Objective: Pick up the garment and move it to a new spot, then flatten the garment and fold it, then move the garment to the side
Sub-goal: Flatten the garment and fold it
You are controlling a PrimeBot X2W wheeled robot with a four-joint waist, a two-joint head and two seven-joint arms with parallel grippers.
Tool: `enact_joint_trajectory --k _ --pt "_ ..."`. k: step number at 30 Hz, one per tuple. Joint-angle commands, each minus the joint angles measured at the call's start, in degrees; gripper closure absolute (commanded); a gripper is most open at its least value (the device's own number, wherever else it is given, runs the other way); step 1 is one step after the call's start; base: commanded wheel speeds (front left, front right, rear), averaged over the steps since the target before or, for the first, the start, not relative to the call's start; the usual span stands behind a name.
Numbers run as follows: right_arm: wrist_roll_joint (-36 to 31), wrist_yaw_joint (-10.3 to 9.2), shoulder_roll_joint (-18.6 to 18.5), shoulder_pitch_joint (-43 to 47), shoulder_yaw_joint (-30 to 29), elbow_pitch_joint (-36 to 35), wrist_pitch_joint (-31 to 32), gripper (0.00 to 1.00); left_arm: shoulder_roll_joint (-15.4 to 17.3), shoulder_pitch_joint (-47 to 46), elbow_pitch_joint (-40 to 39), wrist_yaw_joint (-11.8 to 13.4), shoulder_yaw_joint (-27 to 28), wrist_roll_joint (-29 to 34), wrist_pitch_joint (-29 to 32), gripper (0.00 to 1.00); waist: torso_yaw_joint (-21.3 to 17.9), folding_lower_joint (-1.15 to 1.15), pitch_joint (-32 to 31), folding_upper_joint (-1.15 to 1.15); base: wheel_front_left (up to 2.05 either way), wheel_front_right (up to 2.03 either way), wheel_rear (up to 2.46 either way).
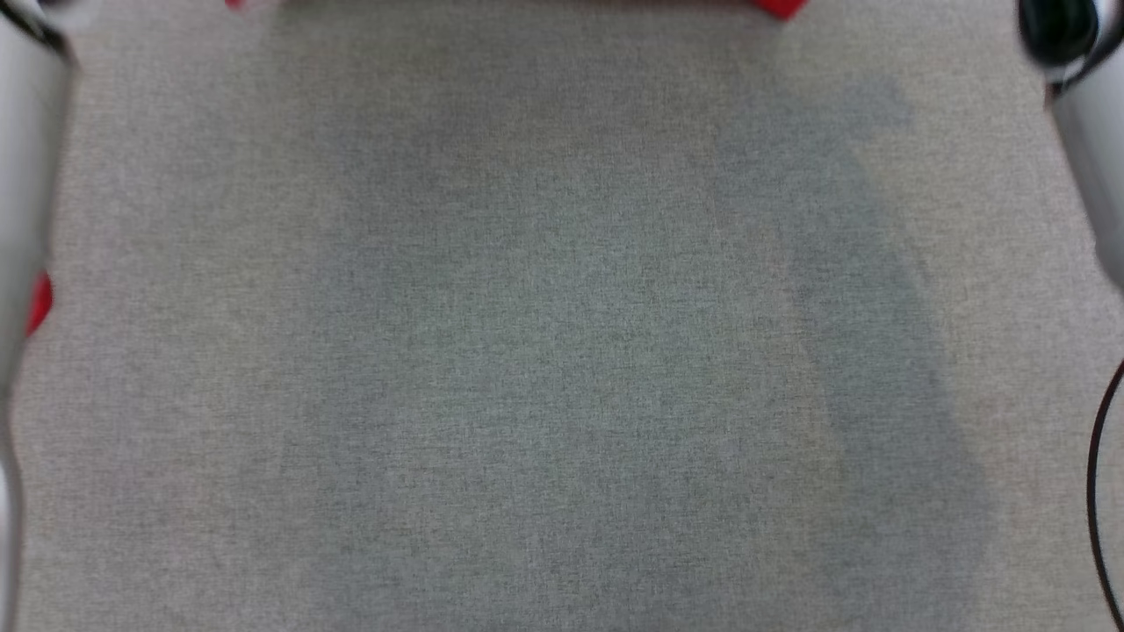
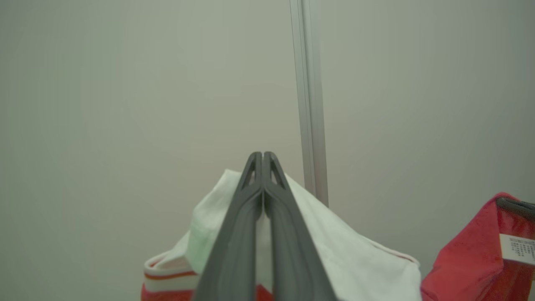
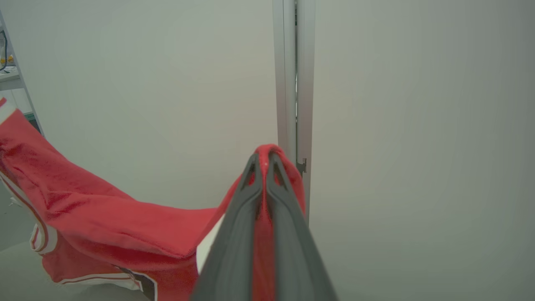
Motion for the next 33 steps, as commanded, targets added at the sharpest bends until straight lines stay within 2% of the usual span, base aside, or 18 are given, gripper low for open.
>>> enact_joint_trajectory --k 1,9,16,23,33 --pt "1.0 0.01 -1.2 2.8 0.4 -1.8 -0.3 1.0 0.0 4.1 -2.0 0.4 1.2 0.8 -0.2 1.0 0.0 0.0 -0.7 0.0 0.0 0.0 0.0" --pt "5.3 0.01 -5.0 27.3 0.5 -16.4 -0.4 1.0 0.1 34.3 -18.5 4.2 9.1 4.2 -0.2 1.0 -0.2 0.0 -6.0 0.0 0.0 0.0 0.0" --pt "7.0 0.02 -5.7 48.1 -3.2 -24.9 -0.4 1.0 -1.3 56.9 -29.0 7.1 11.6 5.9 -0.2 1.0 0.1 0.0 -9.8 0.0 0.0 0.0 0.0" --pt "5.6 0.01 -4.4 62.9 -6.1 -28.2 -0.4 1.0 -4.0 72.7 -34.6 8.7 11.9 7.0 -0.2 1.0 -0.4 0.0 -13.7 0.0 0.0 0.0 0.0" --pt "0.9 0.02 -2.8 78.1 -10.4 -32.6 -0.4 1.0 -5.1 87.1 -37.0 10.6 13.4 7.3 -0.2 1.0 0.7 0.0 -18.4 0.0 0.0 0.0 0.0"
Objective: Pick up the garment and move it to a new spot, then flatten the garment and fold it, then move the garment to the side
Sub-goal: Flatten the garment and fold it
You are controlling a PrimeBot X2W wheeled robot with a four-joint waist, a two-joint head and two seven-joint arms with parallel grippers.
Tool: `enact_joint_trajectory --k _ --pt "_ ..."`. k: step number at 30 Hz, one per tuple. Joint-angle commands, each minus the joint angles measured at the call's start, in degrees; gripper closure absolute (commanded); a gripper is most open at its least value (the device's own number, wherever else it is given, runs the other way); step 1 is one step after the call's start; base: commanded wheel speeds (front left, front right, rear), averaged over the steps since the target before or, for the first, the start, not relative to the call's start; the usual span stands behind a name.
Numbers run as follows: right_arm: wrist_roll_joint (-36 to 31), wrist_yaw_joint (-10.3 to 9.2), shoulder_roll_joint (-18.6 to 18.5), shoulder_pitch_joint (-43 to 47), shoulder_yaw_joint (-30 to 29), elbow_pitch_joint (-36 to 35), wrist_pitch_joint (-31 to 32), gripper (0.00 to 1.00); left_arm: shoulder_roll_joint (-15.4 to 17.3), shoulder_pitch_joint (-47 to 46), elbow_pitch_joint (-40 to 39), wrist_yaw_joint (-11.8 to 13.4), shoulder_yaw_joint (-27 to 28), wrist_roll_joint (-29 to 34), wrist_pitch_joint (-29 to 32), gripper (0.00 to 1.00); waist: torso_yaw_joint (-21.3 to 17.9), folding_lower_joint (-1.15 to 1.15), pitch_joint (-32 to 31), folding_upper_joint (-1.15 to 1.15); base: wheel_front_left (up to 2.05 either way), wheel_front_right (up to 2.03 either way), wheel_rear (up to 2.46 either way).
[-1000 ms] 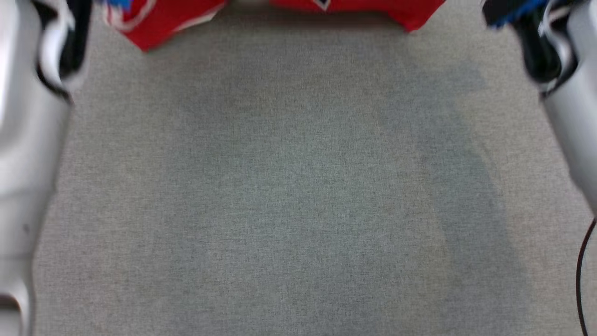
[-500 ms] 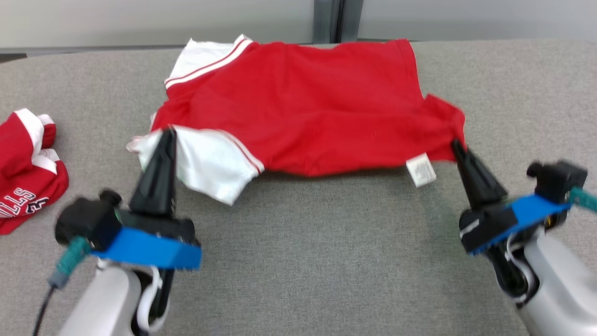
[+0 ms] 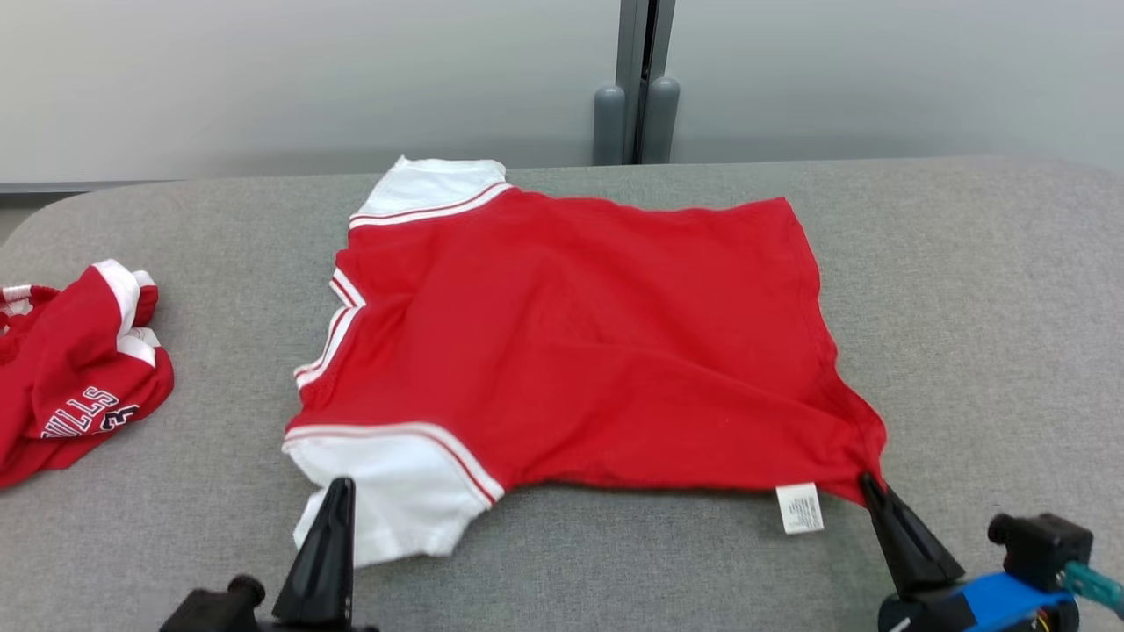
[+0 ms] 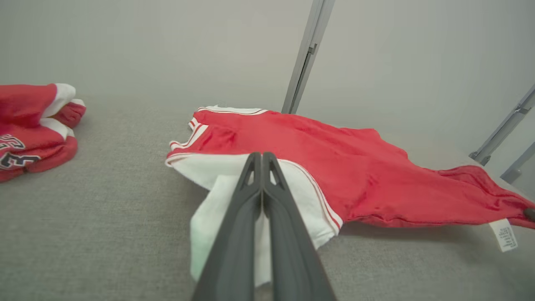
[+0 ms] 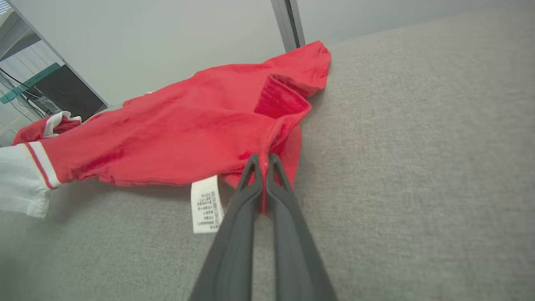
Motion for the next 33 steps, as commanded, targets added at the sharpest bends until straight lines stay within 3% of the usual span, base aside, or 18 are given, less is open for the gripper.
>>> enact_joint_trajectory --k 1,9,19,26,33 --pt "-0.7 0.03 0.4 2.3 -0.9 -0.9 -0.3 1.0 -0.1 1.4 -0.5 0.2 0.5 -0.2 -0.1 1.0 0.0 0.01 -0.2 0.02 0.0 0.0 0.0" --pt "-4.0 0.03 1.6 9.7 -6.2 -6.4 3.0 1.0 -0.1 4.3 -0.4 -0.2 -0.5 0.3 -0.1 1.0 0.3 0.01 -0.9 0.02 0.0 0.0 0.0" --pt "-6.4 0.03 3.8 9.5 -8.3 -10.2 6.1 1.0 0.9 1.1 0.3 -1.4 -0.8 1.0 -0.1 1.0 -0.1 0.01 -0.6 0.02 0.0 0.0 0.0" --pt "-6.9 0.03 3.4 4.5 -8.9 -10.9 7.5 1.0 3.5 -6.6 1.9 -3.8 -0.8 2.4 1.7 1.0 -0.4 0.01 0.9 0.02 0.0 0.0 0.0" --pt "-6.9 0.03 3.5 -3.6 -8.7 -8.4 10.0 1.0 4.0 -20.1 10.6 -7.4 -2.0 3.5 3.7 1.0 -0.9 0.01 3.9 0.02 0.0 0.0 0.0"
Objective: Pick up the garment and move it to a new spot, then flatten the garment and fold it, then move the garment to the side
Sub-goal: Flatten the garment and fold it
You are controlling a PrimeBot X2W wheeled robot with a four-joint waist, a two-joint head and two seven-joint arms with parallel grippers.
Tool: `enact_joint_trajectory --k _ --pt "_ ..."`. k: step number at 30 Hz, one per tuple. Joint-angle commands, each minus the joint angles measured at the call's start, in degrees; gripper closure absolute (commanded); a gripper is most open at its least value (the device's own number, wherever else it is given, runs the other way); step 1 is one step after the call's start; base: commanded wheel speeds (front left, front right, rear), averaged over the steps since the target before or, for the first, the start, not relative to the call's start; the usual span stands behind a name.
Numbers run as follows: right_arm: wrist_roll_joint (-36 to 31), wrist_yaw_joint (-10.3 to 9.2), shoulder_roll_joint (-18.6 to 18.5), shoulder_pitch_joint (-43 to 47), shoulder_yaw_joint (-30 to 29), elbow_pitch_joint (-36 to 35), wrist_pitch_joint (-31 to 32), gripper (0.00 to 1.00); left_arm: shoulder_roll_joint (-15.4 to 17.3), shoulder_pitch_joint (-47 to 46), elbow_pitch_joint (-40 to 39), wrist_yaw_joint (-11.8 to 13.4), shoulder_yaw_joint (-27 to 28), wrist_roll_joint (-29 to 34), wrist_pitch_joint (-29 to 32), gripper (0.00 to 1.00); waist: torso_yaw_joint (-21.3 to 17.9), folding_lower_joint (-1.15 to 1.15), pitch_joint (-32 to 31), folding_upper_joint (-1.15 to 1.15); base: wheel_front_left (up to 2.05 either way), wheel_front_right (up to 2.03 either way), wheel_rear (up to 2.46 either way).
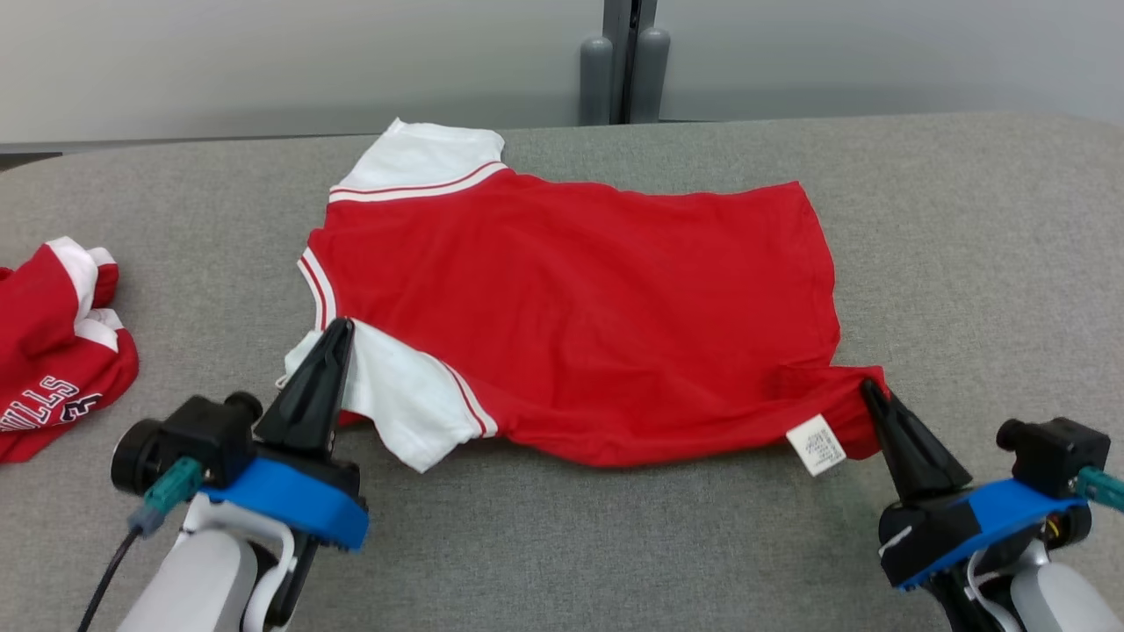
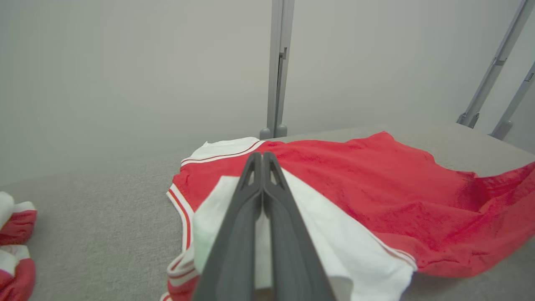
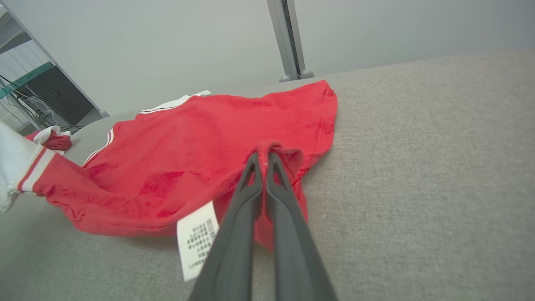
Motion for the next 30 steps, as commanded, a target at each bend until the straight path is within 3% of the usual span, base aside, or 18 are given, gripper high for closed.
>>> enact_joint_trajectory --k 1,8,19,20,21,22,26,30 --pt "0.2 0.03 0.2 -2.6 -0.3 1.1 0.4 1.0 -0.5 -3.9 3.0 -0.7 -0.1 -0.4 0.2 1.0 0.0 0.0 1.1 -0.01 0.0 0.0 0.0" --pt "0.3 0.03 0.4 -10.4 0.4 6.2 0.5 1.0 -1.7 -14.1 14.9 -2.4 -1.6 -0.9 0.3 1.0 -1.1 0.0 4.4 -0.01 0.0 0.0 0.0" --pt "1.5 0.03 1.3 -24.5 5.7 20.7 -2.1 1.0 -3.0 -27.3 33.1 -3.5 -6.1 -1.5 -2.4 1.0 -1.7 0.0 8.0 -0.01 0.0 0.0 0.0" --pt "1.6 0.03 1.2 -25.2 6.1 21.8 -2.6 0.78 -3.3 -28.0 34.0 -3.5 -6.8 -1.5 -2.7 0.73 -1.4 0.0 8.0 -0.01 0.0 0.0 0.0" --pt "2.0 0.03 1.2 -25.7 6.5 22.8 -3.3 0.57 -3.5 -28.6 34.7 -3.5 -7.4 -1.5 -3.0 0.18 -1.2 0.0 7.9 -0.01 0.0 0.0 0.0" --pt "2.3 0.03 1.1 -26.0 6.9 23.7 -3.8 0.0 -3.5 -28.8 35.3 -3.5 -7.5 -1.6 -3.3 0.0 -1.0 0.0 7.7 -0.01 0.0 0.0 0.0" --pt "3.5 0.03 -0.2 -24.2 8.1 26.0 -6.7 0.0 -3.9 -26.9 35.6 -3.4 -7.1 -2.0 -4.0 0.0 -0.2 0.0 5.9 -0.01 0.0 0.0 0.0" --pt "4.3 0.03 -1.9 -20.6 8.5 25.7 -8.4 0.0 -3.8 -20.9 30.3 -2.4 -3.5 -1.8 -4.0 0.0 0.3 0.0 4.0 -0.01 0.0 0.0 0.0"
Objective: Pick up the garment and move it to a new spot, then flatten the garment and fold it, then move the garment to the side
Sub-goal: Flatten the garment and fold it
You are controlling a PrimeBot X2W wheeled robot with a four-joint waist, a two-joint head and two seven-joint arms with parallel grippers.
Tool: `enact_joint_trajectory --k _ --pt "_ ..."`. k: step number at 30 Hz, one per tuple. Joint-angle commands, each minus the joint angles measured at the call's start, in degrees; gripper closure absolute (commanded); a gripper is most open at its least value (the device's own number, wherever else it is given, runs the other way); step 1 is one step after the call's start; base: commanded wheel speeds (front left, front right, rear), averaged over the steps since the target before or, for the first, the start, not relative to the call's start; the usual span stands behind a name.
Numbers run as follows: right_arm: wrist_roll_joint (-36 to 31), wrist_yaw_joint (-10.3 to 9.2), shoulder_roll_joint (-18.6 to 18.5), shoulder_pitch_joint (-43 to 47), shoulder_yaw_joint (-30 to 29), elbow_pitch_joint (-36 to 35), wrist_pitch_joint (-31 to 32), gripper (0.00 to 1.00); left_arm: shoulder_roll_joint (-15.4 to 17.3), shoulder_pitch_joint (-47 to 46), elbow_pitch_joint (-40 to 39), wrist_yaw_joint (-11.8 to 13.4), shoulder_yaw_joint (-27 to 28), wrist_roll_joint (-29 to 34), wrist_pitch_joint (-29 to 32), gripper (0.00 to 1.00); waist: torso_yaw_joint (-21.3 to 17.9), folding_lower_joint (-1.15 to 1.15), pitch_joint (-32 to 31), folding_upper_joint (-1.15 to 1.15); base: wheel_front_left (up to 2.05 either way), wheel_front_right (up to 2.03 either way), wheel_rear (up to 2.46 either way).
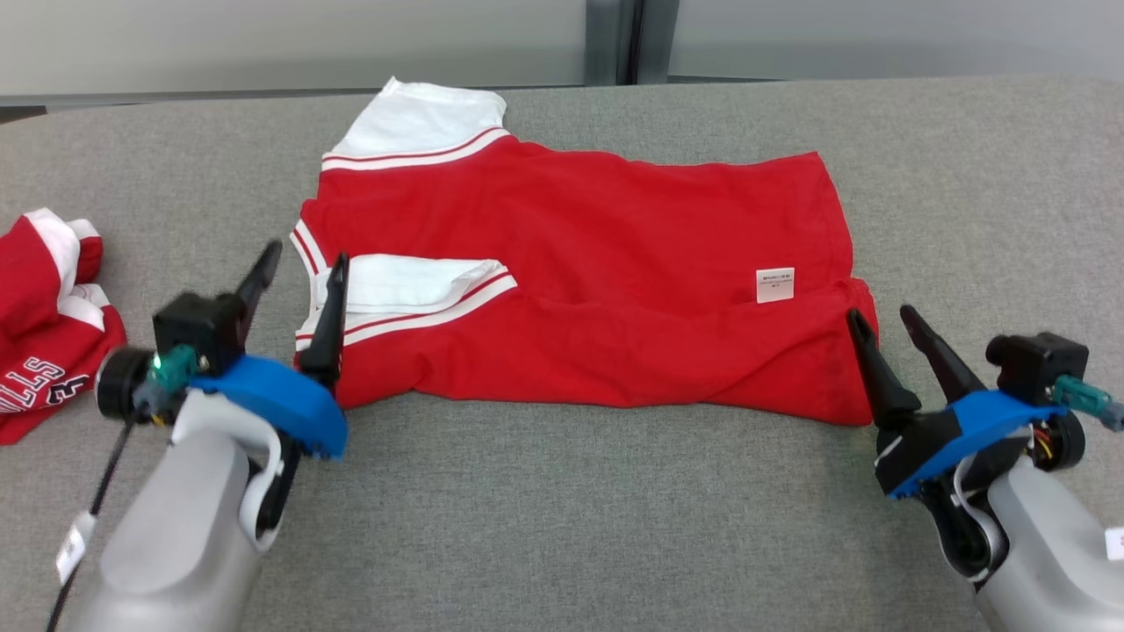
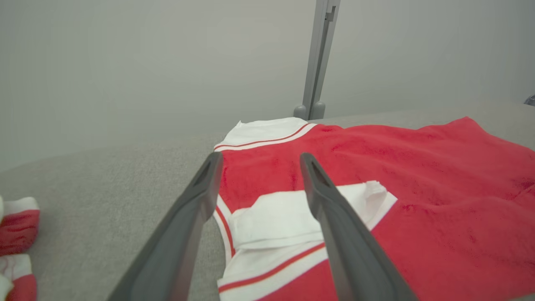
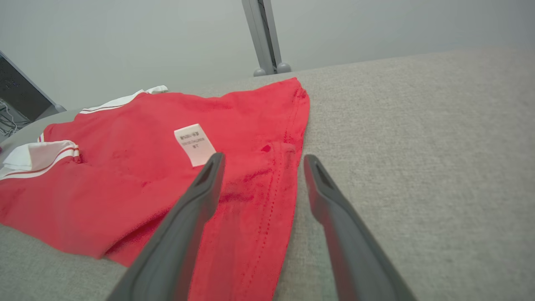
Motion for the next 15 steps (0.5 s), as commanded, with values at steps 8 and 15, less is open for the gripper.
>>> enact_joint_trajectory --k 8,15 --pt "0.7 0.03 -0.6 7.9 -0.5 -2.5 -1.1 0.0 0.1 13.9 -3.6 0.9 2.4 -0.1 -0.2 0.0 -0.2 0.01 -2.4 0.0 0.0 0.0 0.0" --pt "0.3 0.03 1.1 8.5 0.0 -2.1 1.0 0.0 -0.4 15.2 -1.4 0.5 2.5 -1.4 -0.2 0.0 0.0 0.01 -1.6 0.0 0.0 0.0 0.0"
